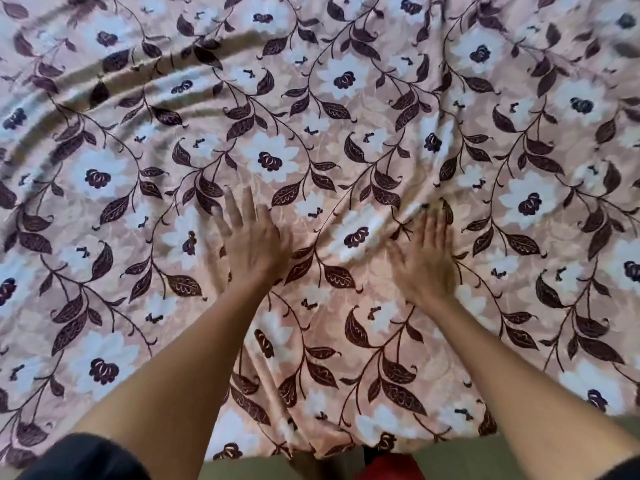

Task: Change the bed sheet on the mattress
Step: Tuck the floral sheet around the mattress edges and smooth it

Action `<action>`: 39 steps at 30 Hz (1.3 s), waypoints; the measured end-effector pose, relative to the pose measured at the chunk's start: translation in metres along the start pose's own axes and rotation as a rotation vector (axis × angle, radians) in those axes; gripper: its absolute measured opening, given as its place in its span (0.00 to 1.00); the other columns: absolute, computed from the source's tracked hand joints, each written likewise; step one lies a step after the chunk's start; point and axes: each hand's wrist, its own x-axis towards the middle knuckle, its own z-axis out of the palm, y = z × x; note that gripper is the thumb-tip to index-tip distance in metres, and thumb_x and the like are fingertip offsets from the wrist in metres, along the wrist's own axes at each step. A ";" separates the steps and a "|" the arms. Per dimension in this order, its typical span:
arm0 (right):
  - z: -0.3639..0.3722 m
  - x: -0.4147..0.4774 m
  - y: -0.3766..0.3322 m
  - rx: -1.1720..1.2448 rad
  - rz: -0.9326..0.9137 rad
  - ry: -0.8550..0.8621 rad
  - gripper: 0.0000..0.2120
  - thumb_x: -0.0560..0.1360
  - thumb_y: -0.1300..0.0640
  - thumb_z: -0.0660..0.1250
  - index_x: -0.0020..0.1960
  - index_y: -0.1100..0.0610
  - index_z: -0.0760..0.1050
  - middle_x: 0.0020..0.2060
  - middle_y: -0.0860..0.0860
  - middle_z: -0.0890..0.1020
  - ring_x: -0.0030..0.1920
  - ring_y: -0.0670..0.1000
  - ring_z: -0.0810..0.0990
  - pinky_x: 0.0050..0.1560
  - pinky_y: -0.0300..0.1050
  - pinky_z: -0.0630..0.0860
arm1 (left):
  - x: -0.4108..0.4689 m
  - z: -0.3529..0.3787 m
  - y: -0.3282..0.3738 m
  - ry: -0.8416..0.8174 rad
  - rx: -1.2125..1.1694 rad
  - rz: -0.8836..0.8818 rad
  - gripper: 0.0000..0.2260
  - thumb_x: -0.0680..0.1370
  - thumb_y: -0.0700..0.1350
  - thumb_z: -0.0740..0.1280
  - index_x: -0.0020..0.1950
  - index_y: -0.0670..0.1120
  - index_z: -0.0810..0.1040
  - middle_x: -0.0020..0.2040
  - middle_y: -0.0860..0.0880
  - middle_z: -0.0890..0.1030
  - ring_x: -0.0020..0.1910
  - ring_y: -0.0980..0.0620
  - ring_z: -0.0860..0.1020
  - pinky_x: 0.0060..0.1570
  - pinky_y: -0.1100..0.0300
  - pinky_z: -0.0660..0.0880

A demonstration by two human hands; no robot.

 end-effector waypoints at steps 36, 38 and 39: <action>-0.053 0.210 0.058 -0.007 -0.098 0.071 0.40 0.73 0.33 0.31 0.74 0.60 0.35 0.75 0.56 0.38 0.75 0.53 0.36 0.74 0.49 0.35 | 0.202 -0.023 0.063 0.012 0.066 -0.092 0.16 0.81 0.46 0.50 0.64 0.41 0.68 0.78 0.45 0.49 0.76 0.40 0.43 0.69 0.36 0.39; -0.064 0.234 0.057 -0.001 -0.029 0.034 0.41 0.72 0.31 0.30 0.73 0.59 0.32 0.74 0.57 0.37 0.74 0.54 0.35 0.74 0.51 0.35 | 0.219 -0.028 0.068 0.062 -0.012 -0.128 0.21 0.82 0.51 0.48 0.67 0.40 0.67 0.77 0.44 0.52 0.76 0.41 0.46 0.70 0.37 0.41; -0.065 0.240 0.046 0.005 -0.018 0.033 0.40 0.72 0.31 0.31 0.72 0.59 0.31 0.74 0.58 0.37 0.74 0.54 0.35 0.74 0.52 0.36 | 0.227 -0.030 0.072 0.080 -0.035 -0.119 0.24 0.82 0.54 0.47 0.69 0.39 0.65 0.77 0.44 0.52 0.76 0.41 0.47 0.70 0.38 0.41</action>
